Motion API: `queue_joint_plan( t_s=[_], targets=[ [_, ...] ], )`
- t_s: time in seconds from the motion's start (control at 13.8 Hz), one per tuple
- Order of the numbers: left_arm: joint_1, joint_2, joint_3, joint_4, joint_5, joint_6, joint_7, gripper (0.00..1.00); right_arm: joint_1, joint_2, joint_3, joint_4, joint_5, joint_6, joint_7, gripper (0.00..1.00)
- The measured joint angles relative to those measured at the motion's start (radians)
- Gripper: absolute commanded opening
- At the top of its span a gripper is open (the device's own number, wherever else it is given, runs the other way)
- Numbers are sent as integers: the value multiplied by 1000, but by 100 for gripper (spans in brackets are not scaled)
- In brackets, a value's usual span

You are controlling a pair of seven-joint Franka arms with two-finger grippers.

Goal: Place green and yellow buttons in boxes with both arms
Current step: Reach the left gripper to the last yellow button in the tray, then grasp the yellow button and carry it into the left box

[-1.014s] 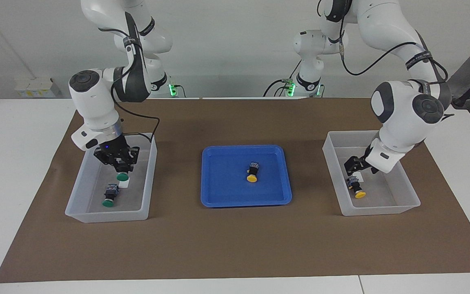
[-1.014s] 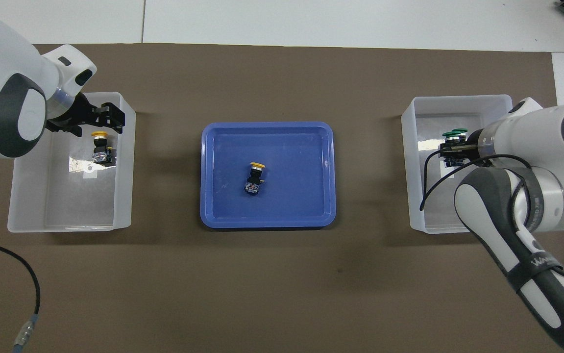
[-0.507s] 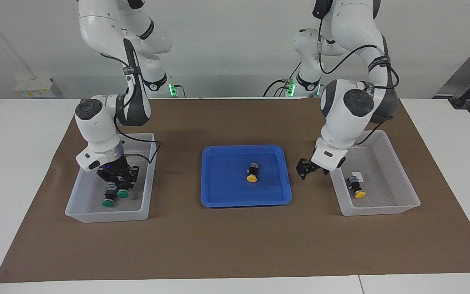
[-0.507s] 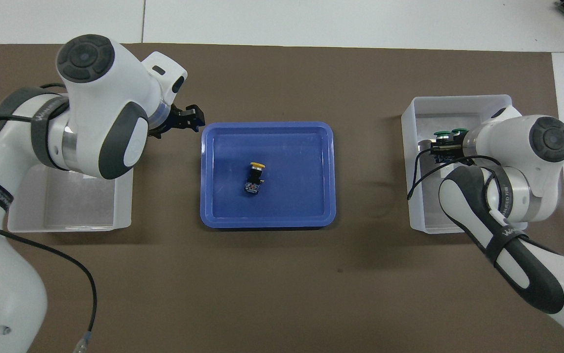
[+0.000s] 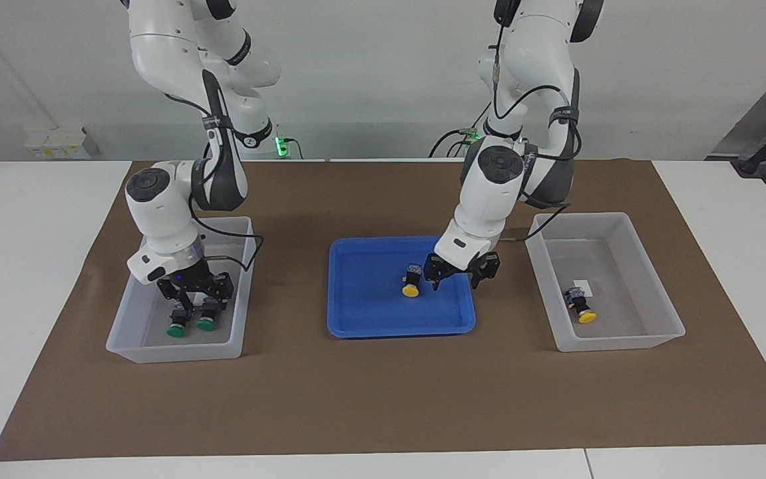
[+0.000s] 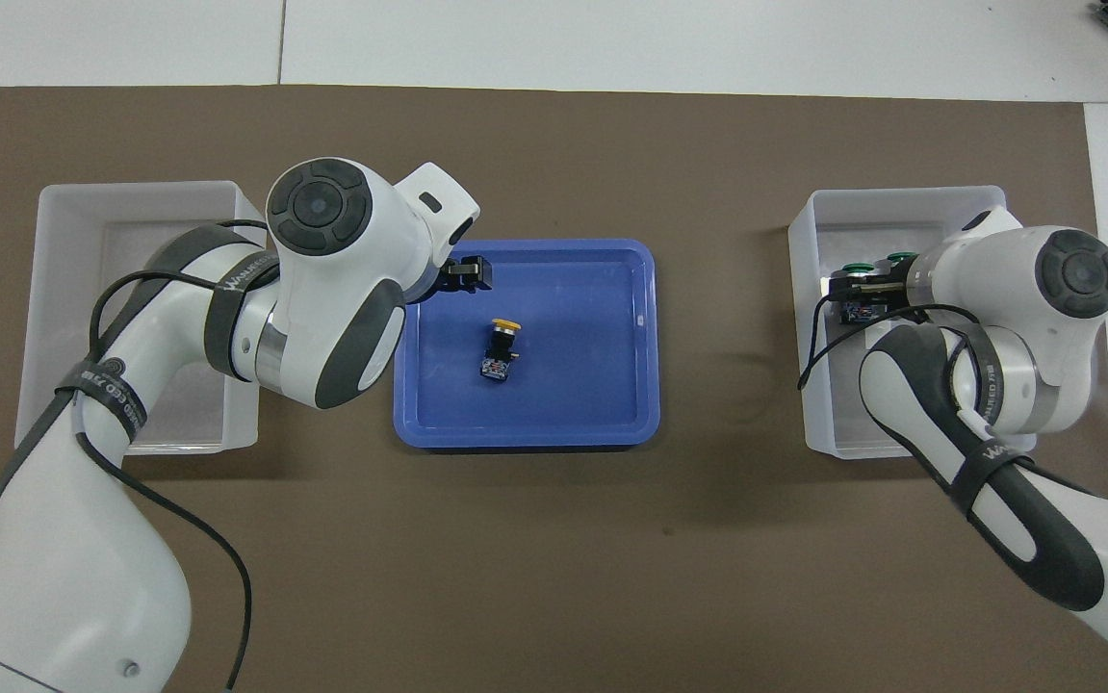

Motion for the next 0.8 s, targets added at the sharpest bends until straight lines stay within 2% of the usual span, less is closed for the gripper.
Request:
queue_joint_plan(
  t_s=[0.14, 0.36, 0.8],
  targets=[
    [-22, 1, -1, -42, 0, 63, 37, 93, 0, -27, 1, 12, 0, -40, 0, 100],
    [-73, 3, -1, -106, 0, 149, 61, 93, 8, -104, 12, 59, 0, -182, 5, 100],
    [-97, 4, 0, -146, 0, 180, 127, 92, 35, -264, 30, 148, 0, -468, 33, 100]
  ],
)
